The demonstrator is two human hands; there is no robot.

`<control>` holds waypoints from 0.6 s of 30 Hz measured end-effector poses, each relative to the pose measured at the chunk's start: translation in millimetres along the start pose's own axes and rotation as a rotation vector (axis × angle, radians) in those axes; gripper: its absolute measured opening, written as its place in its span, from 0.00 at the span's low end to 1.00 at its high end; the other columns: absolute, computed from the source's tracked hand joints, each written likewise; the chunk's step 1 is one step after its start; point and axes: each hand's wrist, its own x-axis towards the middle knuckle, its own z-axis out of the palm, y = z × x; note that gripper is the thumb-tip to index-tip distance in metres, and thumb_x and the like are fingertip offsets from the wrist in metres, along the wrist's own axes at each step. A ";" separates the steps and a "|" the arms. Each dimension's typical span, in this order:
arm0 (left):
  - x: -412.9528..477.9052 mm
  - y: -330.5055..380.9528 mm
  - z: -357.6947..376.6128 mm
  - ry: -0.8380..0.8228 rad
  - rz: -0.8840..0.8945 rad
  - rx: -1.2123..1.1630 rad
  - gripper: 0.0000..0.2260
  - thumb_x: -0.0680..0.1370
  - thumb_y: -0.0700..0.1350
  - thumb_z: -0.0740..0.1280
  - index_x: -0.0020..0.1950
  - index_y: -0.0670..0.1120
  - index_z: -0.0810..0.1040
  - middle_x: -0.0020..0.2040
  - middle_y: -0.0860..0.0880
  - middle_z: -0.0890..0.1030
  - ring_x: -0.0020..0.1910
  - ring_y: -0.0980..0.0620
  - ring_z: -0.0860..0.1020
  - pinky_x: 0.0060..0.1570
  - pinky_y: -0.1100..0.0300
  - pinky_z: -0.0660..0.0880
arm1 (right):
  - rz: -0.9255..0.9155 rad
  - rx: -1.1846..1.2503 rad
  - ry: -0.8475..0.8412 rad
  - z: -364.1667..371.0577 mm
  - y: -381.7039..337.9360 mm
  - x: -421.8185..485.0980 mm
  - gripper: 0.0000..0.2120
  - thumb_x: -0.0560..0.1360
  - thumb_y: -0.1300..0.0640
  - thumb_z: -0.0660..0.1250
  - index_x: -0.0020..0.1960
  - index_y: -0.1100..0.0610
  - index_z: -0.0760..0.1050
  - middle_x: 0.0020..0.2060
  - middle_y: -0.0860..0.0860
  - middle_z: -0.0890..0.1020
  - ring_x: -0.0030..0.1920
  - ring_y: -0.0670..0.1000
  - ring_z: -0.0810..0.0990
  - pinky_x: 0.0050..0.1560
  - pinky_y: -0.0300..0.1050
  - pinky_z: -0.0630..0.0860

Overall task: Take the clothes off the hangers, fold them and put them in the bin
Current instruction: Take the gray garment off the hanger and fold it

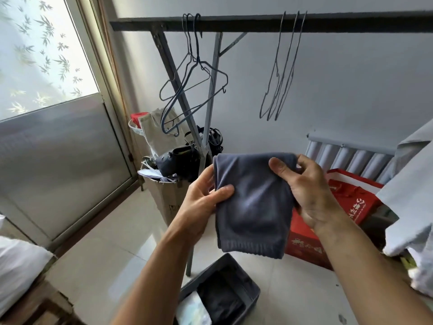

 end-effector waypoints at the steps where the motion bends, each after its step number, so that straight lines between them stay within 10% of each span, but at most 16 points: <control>1: 0.2 0.3 -2.9 0.012 0.008 -0.026 0.21 0.73 0.36 0.70 0.63 0.52 0.77 0.60 0.50 0.82 0.62 0.47 0.79 0.63 0.47 0.76 | 0.048 0.095 -0.028 3.4 3.6 -0.1 0.22 0.66 0.49 0.73 0.55 0.60 0.76 0.45 0.54 0.84 0.46 0.53 0.84 0.39 0.43 0.81; 5: 7.5 0.1 -26.3 0.184 0.032 -0.021 0.22 0.77 0.33 0.67 0.64 0.55 0.74 0.59 0.54 0.82 0.61 0.50 0.80 0.64 0.45 0.74 | 0.281 -0.017 -0.293 22.4 33.0 -0.2 0.41 0.57 0.31 0.75 0.64 0.52 0.74 0.56 0.51 0.83 0.57 0.54 0.82 0.54 0.57 0.79; 10: 16.7 -16.1 -64.8 0.372 0.008 -0.028 0.29 0.76 0.37 0.69 0.74 0.53 0.66 0.61 0.45 0.80 0.58 0.47 0.81 0.58 0.46 0.78 | 0.364 -0.005 -0.154 66.0 73.6 4.8 0.14 0.72 0.62 0.73 0.57 0.61 0.77 0.44 0.52 0.86 0.41 0.48 0.86 0.38 0.42 0.81; 14: 17.8 -35.0 -96.6 0.395 -0.381 -0.021 0.34 0.67 0.65 0.72 0.67 0.47 0.75 0.60 0.46 0.82 0.57 0.46 0.82 0.58 0.46 0.78 | 0.308 0.027 -0.055 94.9 105.5 19.4 0.07 0.77 0.63 0.68 0.54 0.62 0.78 0.48 0.58 0.85 0.48 0.57 0.85 0.50 0.52 0.82; 18: 19.6 -60.9 -105.1 0.394 -0.483 -0.036 0.21 0.72 0.56 0.71 0.55 0.41 0.81 0.52 0.42 0.85 0.51 0.45 0.84 0.50 0.53 0.81 | 0.333 0.019 0.007 116.1 137.0 33.4 0.06 0.78 0.61 0.67 0.53 0.62 0.78 0.47 0.60 0.85 0.50 0.62 0.84 0.54 0.61 0.80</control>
